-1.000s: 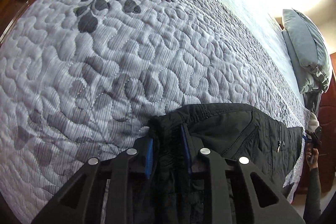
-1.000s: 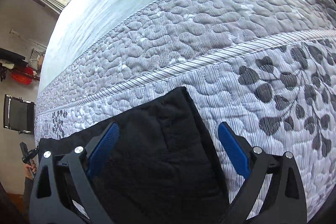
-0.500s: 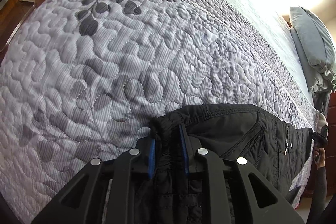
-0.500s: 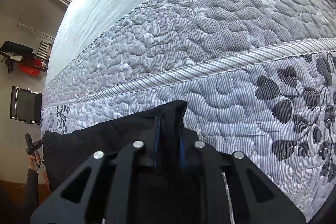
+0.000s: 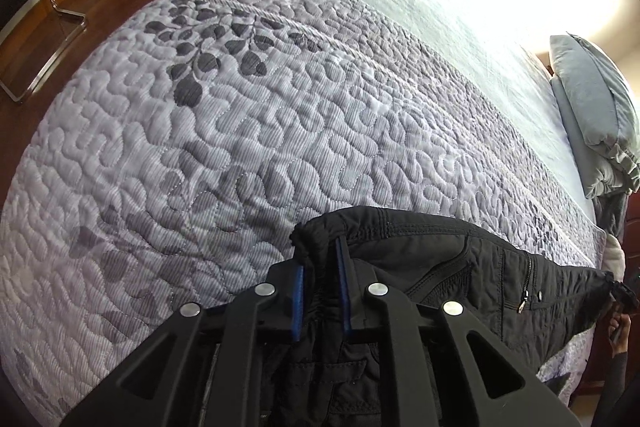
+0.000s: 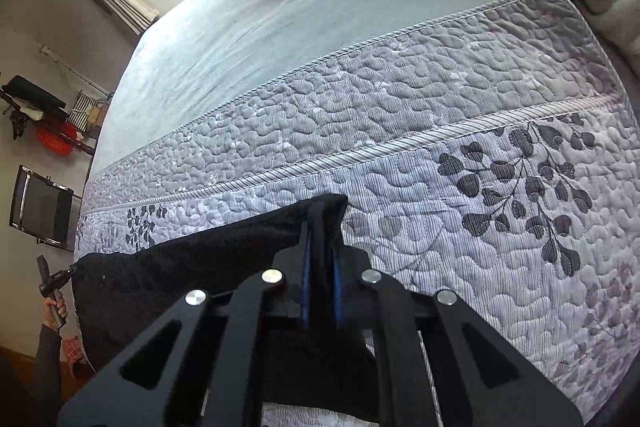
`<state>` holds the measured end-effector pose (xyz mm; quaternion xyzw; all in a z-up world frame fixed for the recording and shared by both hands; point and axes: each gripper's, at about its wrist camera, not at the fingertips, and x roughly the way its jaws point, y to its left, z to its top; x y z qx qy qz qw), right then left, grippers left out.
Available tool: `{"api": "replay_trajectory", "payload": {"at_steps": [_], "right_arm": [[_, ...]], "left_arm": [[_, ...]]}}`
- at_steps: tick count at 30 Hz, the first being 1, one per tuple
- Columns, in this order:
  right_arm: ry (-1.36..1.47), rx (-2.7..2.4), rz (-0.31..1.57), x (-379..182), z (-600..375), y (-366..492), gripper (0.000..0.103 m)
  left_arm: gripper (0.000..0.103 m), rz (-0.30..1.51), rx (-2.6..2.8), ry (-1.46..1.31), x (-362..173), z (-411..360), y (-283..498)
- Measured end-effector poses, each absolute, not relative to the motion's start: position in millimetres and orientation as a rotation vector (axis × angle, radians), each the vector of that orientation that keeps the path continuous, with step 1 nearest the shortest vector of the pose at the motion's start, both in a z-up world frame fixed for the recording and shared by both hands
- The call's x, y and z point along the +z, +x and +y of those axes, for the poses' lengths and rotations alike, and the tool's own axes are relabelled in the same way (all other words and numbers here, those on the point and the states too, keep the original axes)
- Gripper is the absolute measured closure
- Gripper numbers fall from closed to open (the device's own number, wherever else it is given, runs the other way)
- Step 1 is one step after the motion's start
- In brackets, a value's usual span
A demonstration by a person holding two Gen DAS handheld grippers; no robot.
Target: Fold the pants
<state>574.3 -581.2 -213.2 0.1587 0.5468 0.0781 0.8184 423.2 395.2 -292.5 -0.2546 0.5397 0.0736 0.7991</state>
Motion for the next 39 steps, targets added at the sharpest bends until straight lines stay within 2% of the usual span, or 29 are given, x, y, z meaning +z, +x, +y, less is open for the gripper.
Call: {"api": "replay_trajectory", "payload": {"at_steps": [16, 39], "right_arm": [[0.338, 0.139, 1.052, -127.7, -582.3, 493.8, 0.096], [0.372, 0.084, 0.96, -105.5, -595.6, 344.1, 0.097]], "left_arm": [[0.091, 1.025, 0.069, -0.534, -206.4, 377.9, 395.2], [0.091, 0.906, 0.01, -0.586, -156.3, 364.4, 306.2]]}}
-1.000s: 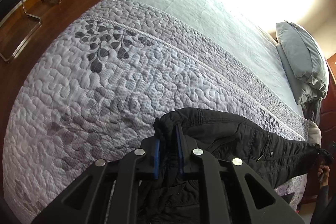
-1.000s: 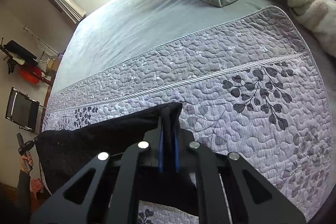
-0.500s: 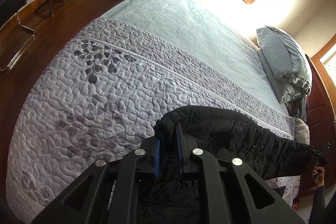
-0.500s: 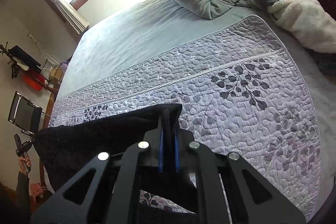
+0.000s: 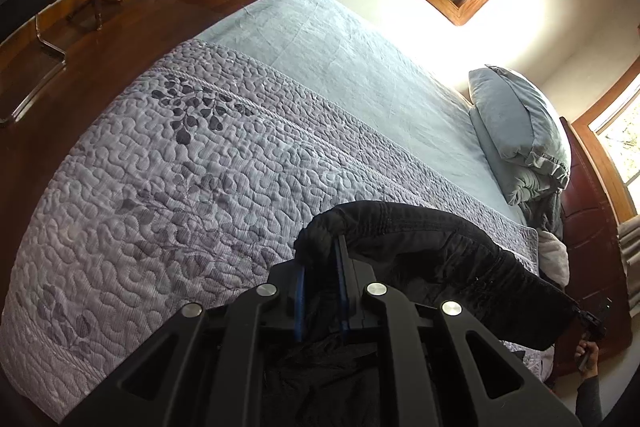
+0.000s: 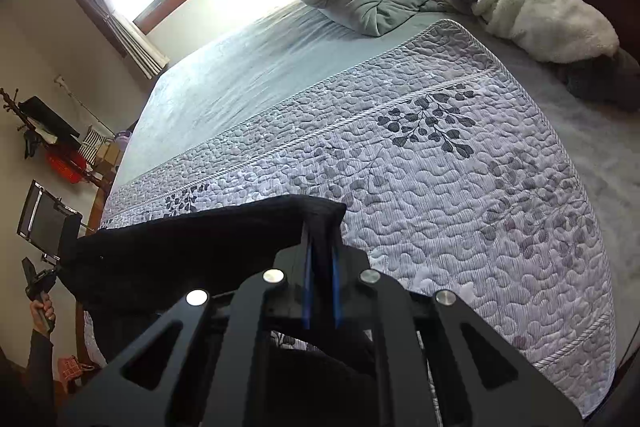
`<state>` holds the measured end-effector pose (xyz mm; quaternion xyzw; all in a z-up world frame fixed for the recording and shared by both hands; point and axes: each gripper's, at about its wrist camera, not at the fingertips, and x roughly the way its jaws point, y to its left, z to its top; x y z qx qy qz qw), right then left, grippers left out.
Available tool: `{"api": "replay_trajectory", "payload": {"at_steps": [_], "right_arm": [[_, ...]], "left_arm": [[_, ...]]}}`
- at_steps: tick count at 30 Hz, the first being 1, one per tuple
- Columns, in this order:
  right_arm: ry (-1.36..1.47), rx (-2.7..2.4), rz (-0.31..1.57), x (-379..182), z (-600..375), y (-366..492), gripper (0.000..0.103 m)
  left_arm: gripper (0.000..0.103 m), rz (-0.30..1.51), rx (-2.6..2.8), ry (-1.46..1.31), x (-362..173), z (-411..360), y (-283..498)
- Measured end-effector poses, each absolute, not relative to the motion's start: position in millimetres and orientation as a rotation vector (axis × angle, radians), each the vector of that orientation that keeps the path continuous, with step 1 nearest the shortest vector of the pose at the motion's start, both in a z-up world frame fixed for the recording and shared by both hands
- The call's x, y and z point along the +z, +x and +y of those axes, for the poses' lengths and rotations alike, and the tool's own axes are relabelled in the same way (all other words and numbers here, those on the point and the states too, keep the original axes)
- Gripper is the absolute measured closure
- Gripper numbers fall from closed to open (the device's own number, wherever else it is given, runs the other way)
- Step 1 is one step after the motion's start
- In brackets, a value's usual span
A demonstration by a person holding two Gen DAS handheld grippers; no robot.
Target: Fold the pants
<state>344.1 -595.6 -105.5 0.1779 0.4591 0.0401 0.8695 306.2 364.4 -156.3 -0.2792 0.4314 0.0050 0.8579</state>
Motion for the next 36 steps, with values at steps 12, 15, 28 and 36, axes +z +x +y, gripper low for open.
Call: {"api": "replay_trajectory", "payload": {"at_steps": [12, 15, 28, 36], "right_arm": [[0.39, 0.054, 0.923, -115.8, -598.3, 276.2, 0.096], [0.383, 0.047, 0.916, -117.9, -596.1, 264.2, 0.096], [0.341, 0.017, 0.887, -126.5, -585.3, 212.2, 0.095], [0.348, -0.013, 0.884, -135.9, -580.3, 183.8, 0.094]], "left_arm": [[0.091, 0.882, 0.002, -0.61, -155.9, 365.3, 256.6], [0.091, 0.88, -0.001, -0.616, -156.2, 365.3, 246.7], [0.091, 0.875, 0.002, -0.625, -173.2, 369.6, 203.5], [0.09, 0.873, -0.005, -0.65, -192.4, 376.5, 174.6]]}}
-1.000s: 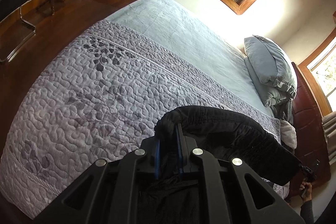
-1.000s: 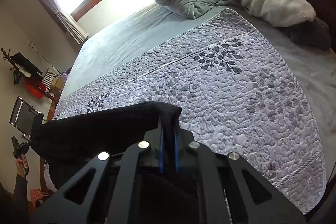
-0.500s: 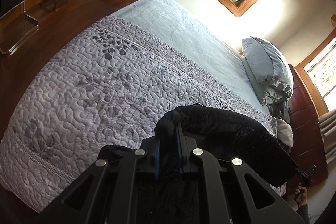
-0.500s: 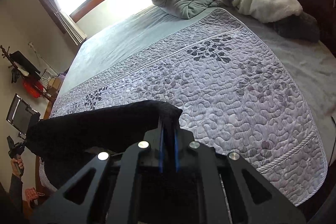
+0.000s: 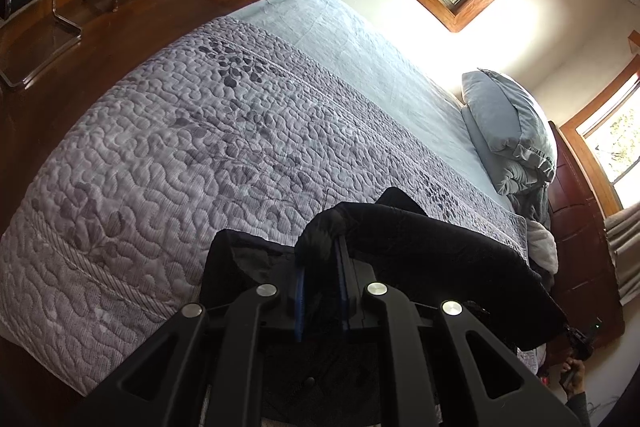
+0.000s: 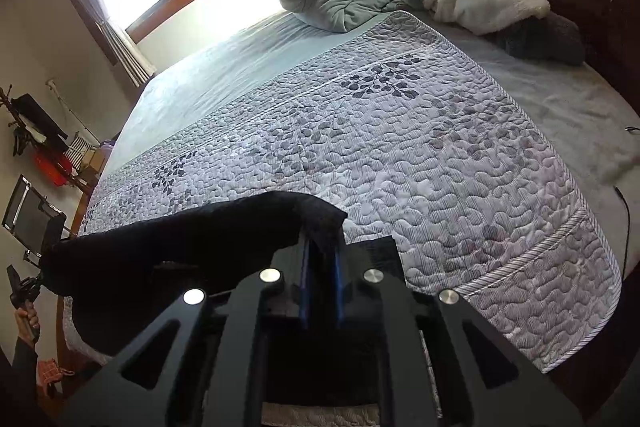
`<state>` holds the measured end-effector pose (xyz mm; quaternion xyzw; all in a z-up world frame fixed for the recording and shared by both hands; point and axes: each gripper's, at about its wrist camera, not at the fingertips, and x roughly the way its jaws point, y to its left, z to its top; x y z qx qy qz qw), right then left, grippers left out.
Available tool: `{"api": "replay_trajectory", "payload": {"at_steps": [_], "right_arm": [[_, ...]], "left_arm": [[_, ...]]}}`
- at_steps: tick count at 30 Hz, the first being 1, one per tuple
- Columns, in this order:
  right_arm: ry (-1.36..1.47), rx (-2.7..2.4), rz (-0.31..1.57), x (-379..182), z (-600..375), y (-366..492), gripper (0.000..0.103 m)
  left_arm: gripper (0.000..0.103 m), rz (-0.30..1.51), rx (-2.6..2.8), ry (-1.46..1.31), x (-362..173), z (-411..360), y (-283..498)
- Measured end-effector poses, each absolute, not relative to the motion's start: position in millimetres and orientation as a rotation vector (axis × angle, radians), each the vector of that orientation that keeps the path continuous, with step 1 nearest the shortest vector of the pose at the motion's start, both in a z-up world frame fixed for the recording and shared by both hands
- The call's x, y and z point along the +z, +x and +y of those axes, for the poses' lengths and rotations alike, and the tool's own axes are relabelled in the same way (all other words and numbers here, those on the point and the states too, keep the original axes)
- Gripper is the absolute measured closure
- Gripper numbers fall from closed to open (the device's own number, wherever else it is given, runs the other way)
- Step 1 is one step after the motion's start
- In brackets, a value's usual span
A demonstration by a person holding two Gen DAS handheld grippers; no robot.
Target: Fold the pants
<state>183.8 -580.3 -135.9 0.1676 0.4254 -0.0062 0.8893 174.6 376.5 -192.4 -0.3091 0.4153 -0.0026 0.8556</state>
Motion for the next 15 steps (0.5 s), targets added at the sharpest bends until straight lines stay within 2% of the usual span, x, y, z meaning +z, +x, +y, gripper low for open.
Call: {"api": "replay_trajectory", "payload": {"at_steps": [15], "right_arm": [[0.347, -0.053, 0.853, -144.2, -563.6, 136.9, 0.09]], "left_arm": [[0.088, 0.911, -0.026, -0.639, -226.7, 376.2, 136.9]]}}
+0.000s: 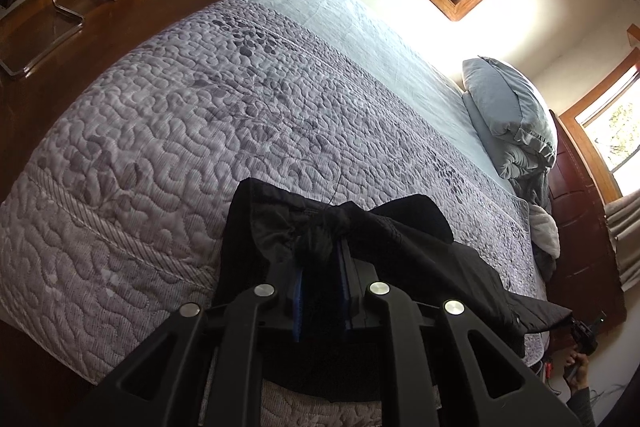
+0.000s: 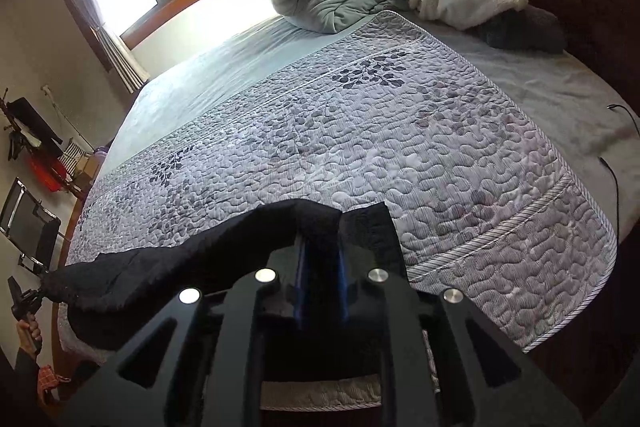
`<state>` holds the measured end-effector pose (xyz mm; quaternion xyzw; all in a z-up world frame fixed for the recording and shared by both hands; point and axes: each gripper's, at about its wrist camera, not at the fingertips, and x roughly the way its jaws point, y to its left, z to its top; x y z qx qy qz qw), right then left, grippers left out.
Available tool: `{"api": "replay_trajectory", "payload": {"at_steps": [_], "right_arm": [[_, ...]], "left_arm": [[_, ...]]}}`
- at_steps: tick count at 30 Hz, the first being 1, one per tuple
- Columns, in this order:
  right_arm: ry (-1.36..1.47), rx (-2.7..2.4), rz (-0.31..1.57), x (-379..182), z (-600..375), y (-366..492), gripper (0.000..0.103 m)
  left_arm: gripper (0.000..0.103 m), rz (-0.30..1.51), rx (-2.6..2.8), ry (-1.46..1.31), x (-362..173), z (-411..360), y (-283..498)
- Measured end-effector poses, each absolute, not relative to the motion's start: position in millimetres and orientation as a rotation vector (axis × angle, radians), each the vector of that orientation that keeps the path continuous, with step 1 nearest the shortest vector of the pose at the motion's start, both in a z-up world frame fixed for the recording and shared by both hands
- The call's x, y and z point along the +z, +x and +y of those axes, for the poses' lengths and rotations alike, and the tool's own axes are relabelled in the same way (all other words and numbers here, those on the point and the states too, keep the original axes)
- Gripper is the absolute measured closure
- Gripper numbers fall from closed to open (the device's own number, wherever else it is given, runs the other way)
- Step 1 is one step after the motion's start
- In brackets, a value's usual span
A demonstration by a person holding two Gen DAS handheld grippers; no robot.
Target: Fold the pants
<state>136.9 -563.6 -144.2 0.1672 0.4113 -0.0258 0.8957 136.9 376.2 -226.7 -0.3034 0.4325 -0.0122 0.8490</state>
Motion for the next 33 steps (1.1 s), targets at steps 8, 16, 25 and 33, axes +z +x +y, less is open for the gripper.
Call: {"api": "replay_trajectory", "payload": {"at_steps": [8, 16, 25, 33], "right_arm": [[0.314, -0.081, 0.844, -155.1, -546.6, 116.0, 0.086], [0.313, -0.099, 0.873, -170.2, -539.3, 107.2, 0.071], [0.593, -0.113, 0.922, -197.4, -557.7, 92.7, 0.046], [0.832, -0.109, 0.918, -222.1, -571.5, 83.0, 0.039]], "left_arm": [[0.083, 0.972, -0.004, -0.563, -256.5, 366.4, 114.0], [0.062, 1.041, 0.068, -0.505, -286.0, 359.5, 91.0], [0.031, 1.016, 0.272, -0.676, -301.8, 386.8, 45.6], [0.026, 0.756, 0.383, -1.062, -305.0, 398.1, 3.9]]}}
